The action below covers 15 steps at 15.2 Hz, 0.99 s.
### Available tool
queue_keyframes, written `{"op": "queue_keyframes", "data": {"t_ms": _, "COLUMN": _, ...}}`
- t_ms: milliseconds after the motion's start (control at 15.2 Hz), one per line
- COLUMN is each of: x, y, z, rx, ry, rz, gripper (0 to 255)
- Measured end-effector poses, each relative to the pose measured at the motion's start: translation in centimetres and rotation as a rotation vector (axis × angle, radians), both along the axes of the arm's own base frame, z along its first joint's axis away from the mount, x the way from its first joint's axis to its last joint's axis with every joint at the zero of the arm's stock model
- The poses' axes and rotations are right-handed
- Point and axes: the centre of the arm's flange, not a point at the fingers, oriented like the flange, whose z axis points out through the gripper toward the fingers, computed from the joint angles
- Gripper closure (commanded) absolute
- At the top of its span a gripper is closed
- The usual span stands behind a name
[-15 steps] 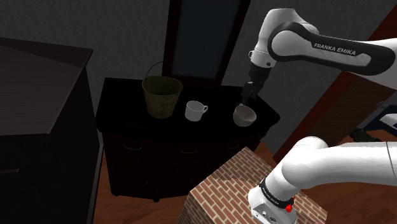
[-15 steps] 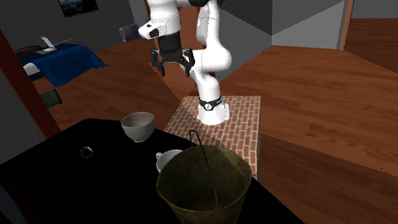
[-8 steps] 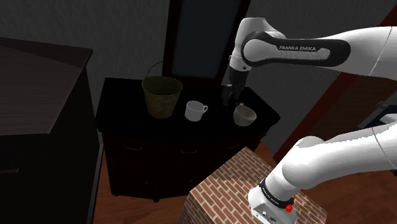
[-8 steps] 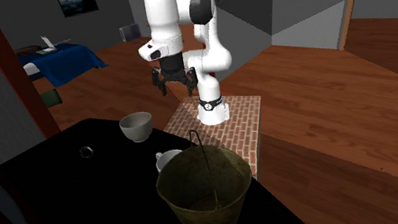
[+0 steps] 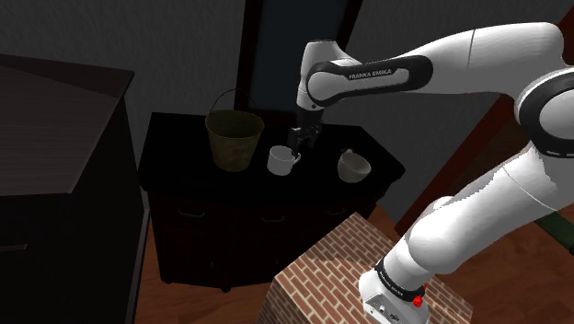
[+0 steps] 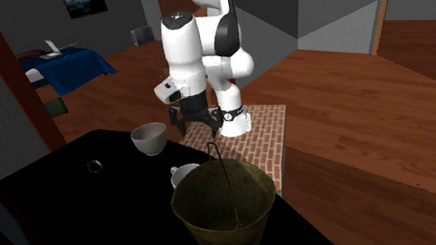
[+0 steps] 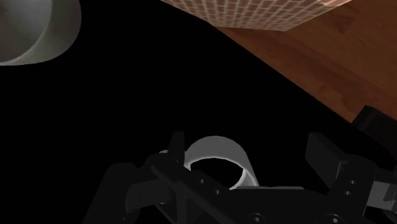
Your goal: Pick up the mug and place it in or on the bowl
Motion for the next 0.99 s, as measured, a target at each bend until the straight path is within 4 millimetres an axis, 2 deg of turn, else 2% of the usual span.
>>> {"op": "queue_keyframes", "data": {"t_ms": 594, "x": 9.0, "y": 3.4, "z": -6.6, "rx": -0.004, "ry": 0.014, "rz": 0.01, "gripper": 0}}
{"op": "queue_keyframes", "data": {"t_ms": 990, "x": 9.1, "y": 3.2, "z": -9.4, "rx": -0.004, "ry": 0.014, "rz": 0.01, "gripper": 0}}
